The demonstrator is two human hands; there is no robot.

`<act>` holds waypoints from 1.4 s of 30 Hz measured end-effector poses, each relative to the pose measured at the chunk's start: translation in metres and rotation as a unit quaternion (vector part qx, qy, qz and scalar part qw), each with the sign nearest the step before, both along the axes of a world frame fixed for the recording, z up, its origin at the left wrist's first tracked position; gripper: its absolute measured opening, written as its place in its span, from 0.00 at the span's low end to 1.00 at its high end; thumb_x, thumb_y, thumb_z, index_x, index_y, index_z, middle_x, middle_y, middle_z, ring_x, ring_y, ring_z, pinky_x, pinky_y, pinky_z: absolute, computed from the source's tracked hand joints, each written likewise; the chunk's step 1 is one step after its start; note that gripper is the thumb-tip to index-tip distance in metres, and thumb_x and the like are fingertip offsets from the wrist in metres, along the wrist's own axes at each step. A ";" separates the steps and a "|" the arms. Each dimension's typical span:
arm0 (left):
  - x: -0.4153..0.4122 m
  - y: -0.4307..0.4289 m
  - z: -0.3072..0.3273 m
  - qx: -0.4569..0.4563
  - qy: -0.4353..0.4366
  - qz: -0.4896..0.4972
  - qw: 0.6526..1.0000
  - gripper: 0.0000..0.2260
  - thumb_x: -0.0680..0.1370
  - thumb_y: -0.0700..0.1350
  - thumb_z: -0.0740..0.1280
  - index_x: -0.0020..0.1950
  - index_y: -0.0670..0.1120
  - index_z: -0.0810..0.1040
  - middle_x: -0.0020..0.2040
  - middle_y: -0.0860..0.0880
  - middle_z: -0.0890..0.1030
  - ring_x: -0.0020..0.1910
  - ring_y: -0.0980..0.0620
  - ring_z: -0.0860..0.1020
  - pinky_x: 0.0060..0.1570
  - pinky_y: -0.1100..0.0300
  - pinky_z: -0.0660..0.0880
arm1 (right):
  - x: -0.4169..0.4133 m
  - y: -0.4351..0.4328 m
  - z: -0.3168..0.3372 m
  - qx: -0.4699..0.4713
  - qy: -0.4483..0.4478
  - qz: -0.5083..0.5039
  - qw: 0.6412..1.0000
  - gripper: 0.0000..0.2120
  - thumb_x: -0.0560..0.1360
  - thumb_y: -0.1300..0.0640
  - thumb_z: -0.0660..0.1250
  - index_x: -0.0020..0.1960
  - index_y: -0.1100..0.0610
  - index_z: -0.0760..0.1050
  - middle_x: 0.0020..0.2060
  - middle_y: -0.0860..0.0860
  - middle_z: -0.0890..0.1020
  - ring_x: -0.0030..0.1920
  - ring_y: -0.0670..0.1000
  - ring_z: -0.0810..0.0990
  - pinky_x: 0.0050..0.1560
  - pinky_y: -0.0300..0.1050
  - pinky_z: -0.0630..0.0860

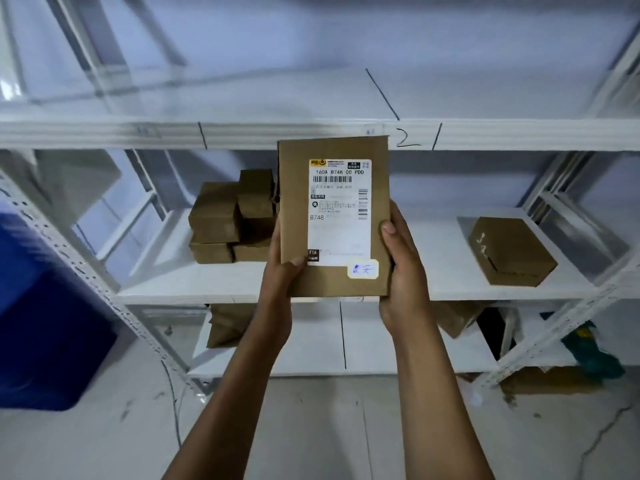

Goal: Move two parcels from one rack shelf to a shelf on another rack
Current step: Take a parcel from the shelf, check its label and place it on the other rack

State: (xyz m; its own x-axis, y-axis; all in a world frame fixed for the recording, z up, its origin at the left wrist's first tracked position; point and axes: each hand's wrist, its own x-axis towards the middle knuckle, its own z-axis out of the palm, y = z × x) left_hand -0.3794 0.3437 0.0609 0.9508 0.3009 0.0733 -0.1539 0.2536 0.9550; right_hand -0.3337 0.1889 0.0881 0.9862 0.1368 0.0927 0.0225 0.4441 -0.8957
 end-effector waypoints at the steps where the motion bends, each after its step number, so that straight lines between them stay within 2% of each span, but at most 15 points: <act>1: -0.001 0.024 0.003 -0.012 -0.005 -0.002 1.000 0.49 0.62 0.57 0.71 0.84 0.52 0.65 0.69 0.48 0.82 0.64 0.50 0.81 0.57 0.57 0.78 | -0.003 0.024 0.004 0.007 -0.002 -0.001 1.000 0.18 0.83 0.56 0.61 0.72 0.47 0.73 0.59 0.43 0.88 0.59 0.46 0.86 0.56 0.44 0.83; 5: -0.014 0.116 0.007 -0.029 -0.024 0.000 0.999 0.44 0.65 0.54 0.72 0.82 0.52 0.67 0.73 0.43 0.80 0.68 0.38 0.80 0.56 0.52 0.81 | -0.017 0.117 0.007 0.018 0.004 0.016 1.000 0.20 0.83 0.56 0.61 0.74 0.49 0.73 0.64 0.47 0.85 0.64 0.50 0.84 0.60 0.47 0.82; 8: -0.028 0.175 0.002 -0.035 -0.014 0.011 0.999 0.41 0.70 0.51 0.71 0.84 0.51 0.64 0.77 0.37 0.76 0.71 0.21 0.73 0.47 0.54 0.85 | -0.026 0.177 0.003 0.016 0.011 0.027 0.999 0.22 0.83 0.54 0.62 0.77 0.48 0.71 0.67 0.49 0.84 0.66 0.52 0.84 0.60 0.48 0.82; 11: -0.038 0.213 -0.003 -0.022 -0.017 0.029 0.999 0.43 0.69 0.53 0.69 0.85 0.50 0.64 0.75 0.41 0.79 0.73 0.36 0.78 0.64 0.47 0.81 | -0.032 0.214 0.006 0.017 0.011 0.049 0.999 0.22 0.84 0.56 0.60 0.78 0.49 0.70 0.60 0.44 0.87 0.60 0.47 0.87 0.51 0.42 0.84; 14: -0.043 0.238 -0.003 -0.018 -0.023 0.045 0.999 0.44 0.67 0.54 0.69 0.84 0.51 0.64 0.71 0.45 0.83 0.67 0.45 0.83 0.59 0.54 0.83 | -0.033 0.241 0.009 0.013 -0.001 0.058 0.998 0.23 0.82 0.55 0.62 0.77 0.50 0.71 0.56 0.41 0.89 0.57 0.46 0.88 0.50 0.43 0.85; 17: -0.042 0.254 0.001 -0.027 -0.021 0.061 0.998 0.46 0.65 0.56 0.70 0.84 0.51 0.65 0.71 0.44 0.83 0.67 0.43 0.82 0.62 0.49 0.81 | -0.032 0.261 0.015 0.013 0.007 0.062 0.998 0.30 0.77 0.50 0.66 0.78 0.48 0.70 0.63 0.47 0.87 0.63 0.52 0.85 0.59 0.51 0.83; 20: -0.039 0.261 0.012 -0.026 -0.027 0.066 0.997 0.46 0.65 0.57 0.70 0.84 0.53 0.65 0.65 0.53 0.87 0.62 0.51 0.85 0.67 0.45 0.78 | -0.029 0.269 0.027 0.023 -0.001 0.067 0.998 0.27 0.76 0.50 0.66 0.75 0.47 0.73 0.62 0.47 0.87 0.62 0.51 0.86 0.58 0.50 0.84; 23: -0.029 0.267 0.026 -0.018 -0.036 0.057 0.998 0.46 0.66 0.56 0.70 0.85 0.52 0.64 0.70 0.48 0.84 0.69 0.45 0.82 0.69 0.43 0.77 | -0.021 0.273 0.041 0.034 -0.022 0.062 0.997 0.22 0.79 0.52 0.65 0.73 0.47 0.74 0.63 0.48 0.86 0.63 0.53 0.86 0.58 0.51 0.84; 24: -0.025 0.268 0.033 -0.016 -0.045 0.054 0.997 0.46 0.66 0.57 0.70 0.85 0.51 0.65 0.71 0.47 0.83 0.70 0.44 0.81 0.67 0.46 0.79 | -0.018 0.274 0.046 0.035 -0.026 0.059 0.997 0.23 0.80 0.52 0.65 0.75 0.48 0.73 0.64 0.49 0.86 0.64 0.54 0.85 0.59 0.52 0.84; 27: -0.004 0.274 0.062 0.013 -0.081 0.041 0.996 0.46 0.66 0.57 0.69 0.84 0.49 0.65 0.67 0.52 0.85 0.62 0.57 0.85 0.54 0.64 0.82 | -0.001 0.279 0.064 0.042 -0.044 0.038 0.997 0.22 0.84 0.55 0.62 0.77 0.52 0.71 0.64 0.49 0.86 0.65 0.55 0.85 0.58 0.50 0.84; 30: 0.029 0.282 0.097 0.019 -0.126 0.054 0.990 0.39 0.73 0.49 0.69 0.84 0.58 0.61 0.81 0.49 0.72 0.77 0.50 0.75 0.64 0.64 0.79 | 0.030 0.288 0.092 0.023 -0.057 0.026 0.998 0.21 0.83 0.53 0.62 0.76 0.52 0.72 0.66 0.52 0.85 0.65 0.57 0.84 0.62 0.56 0.81; 32: 0.051 0.290 0.120 0.016 -0.158 0.064 0.985 0.38 0.76 0.44 0.65 0.86 0.57 0.58 0.83 0.50 0.69 0.80 0.49 0.71 0.73 0.55 0.75 | 0.054 0.299 0.112 -0.011 -0.076 0.021 0.997 0.22 0.83 0.50 0.61 0.76 0.52 0.72 0.66 0.53 0.85 0.64 0.56 0.85 0.64 0.57 0.80; 35: 0.078 0.307 0.151 0.051 -0.186 0.062 0.979 0.32 0.78 0.42 0.63 0.83 0.51 0.66 0.70 0.57 0.82 0.66 0.57 0.82 0.60 0.59 0.81 | 0.084 0.318 0.139 -0.060 -0.103 0.035 0.992 0.16 0.85 0.50 0.58 0.70 0.50 0.75 0.58 0.50 0.87 0.57 0.53 0.87 0.57 0.52 0.82; 39: 0.101 0.327 0.183 0.059 -0.145 0.058 0.986 0.33 0.76 0.45 0.61 0.83 0.51 0.68 0.70 0.45 0.83 0.56 0.50 0.85 0.44 0.61 0.83 | 0.110 0.335 0.159 -0.118 -0.099 0.028 0.988 0.18 0.85 0.48 0.56 0.70 0.54 0.76 0.55 0.53 0.87 0.53 0.53 0.87 0.52 0.49 0.82; 42: 0.115 0.335 0.193 0.040 -0.091 0.060 0.993 0.24 0.80 0.44 0.59 0.76 0.51 0.76 0.53 0.49 0.88 0.44 0.49 0.84 0.36 0.59 0.83 | 0.126 0.340 0.160 -0.122 -0.071 0.022 0.990 0.19 0.85 0.46 0.55 0.59 0.55 0.81 0.43 0.49 0.89 0.43 0.51 0.87 0.47 0.45 0.80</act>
State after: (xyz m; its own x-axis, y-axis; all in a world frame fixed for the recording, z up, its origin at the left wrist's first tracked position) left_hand -0.2646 0.6783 0.2536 0.8777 0.3967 0.2689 -0.3499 0.1471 0.9252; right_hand -0.2078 0.5292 0.2480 0.9583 0.2143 0.1893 0.1418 0.2187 -0.9654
